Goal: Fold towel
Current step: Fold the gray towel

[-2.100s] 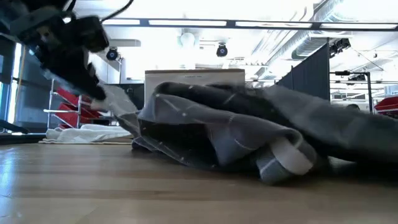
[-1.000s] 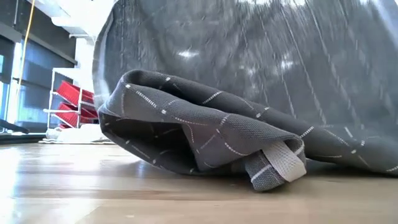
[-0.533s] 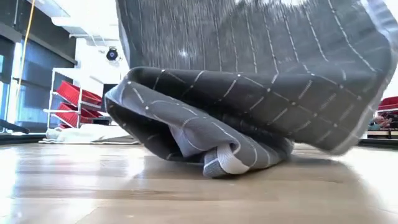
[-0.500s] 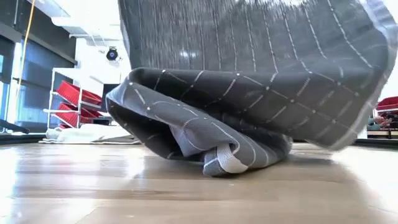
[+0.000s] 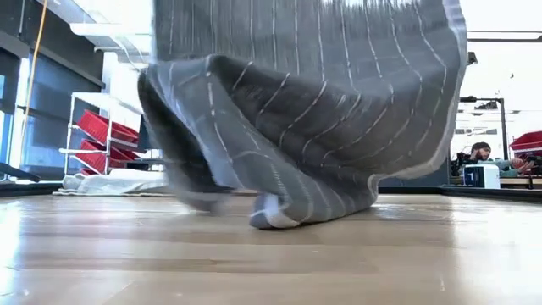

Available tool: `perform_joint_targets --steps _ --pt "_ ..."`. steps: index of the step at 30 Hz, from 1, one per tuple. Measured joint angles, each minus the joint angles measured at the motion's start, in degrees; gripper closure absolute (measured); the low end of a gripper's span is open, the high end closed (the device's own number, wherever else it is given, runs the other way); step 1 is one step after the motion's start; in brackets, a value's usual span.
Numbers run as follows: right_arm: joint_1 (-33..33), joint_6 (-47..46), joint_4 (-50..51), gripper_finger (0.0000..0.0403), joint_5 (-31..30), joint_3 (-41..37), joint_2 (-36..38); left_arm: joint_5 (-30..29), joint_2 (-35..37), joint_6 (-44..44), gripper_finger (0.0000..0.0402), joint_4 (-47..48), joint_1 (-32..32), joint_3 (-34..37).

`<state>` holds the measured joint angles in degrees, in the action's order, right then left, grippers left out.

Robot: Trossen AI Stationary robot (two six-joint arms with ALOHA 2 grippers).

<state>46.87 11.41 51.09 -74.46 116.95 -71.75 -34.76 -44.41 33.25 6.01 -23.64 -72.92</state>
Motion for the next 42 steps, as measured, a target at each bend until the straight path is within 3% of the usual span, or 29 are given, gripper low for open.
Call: perform_joint_targets --steps 8,13,16,23,28,32,37,40,42 --pt "0.0 24.1 -22.3 0.0403 4.8 0.0 2.8 0.0 -4.2 9.4 0.0402 -3.1 0.0 -7.1" --pt "0.0 33.4 -32.3 0.0403 6.1 0.0 3.2 -0.4 -7.2 11.8 0.0402 -3.0 0.0 -10.5" --pt "0.2 29.0 -30.5 0.0403 6.1 0.0 3.3 -0.5 -8.1 8.5 0.0402 -1.4 0.0 -10.8" --pt "4.0 5.5 -15.2 0.0403 8.8 0.0 -0.4 2.5 -11.0 -2.9 0.0402 4.8 -2.8 -10.9" --pt "9.6 3.4 -16.9 0.0403 9.1 -0.2 -6.2 8.0 -12.7 -3.6 0.0402 1.3 -8.4 -10.9" --pt "14.5 14.3 -28.9 0.0403 4.0 -0.1 -10.3 8.8 -14.8 -1.1 0.0402 -3.6 -12.6 -10.8" --pt "20.4 37.6 -50.4 0.0403 -2.1 -0.1 -14.0 8.6 -16.4 3.7 0.0402 -12.0 -15.8 -10.8" --pt "23.5 49.8 -63.2 0.0403 -1.9 0.0 -14.5 8.7 -17.2 7.7 0.0402 -17.7 -16.4 -10.8" --pt "25.2 52.0 -64.3 0.0403 -0.1 1.1 -14.2 8.5 -17.6 10.4 0.0402 -22.0 -16.1 -10.8"
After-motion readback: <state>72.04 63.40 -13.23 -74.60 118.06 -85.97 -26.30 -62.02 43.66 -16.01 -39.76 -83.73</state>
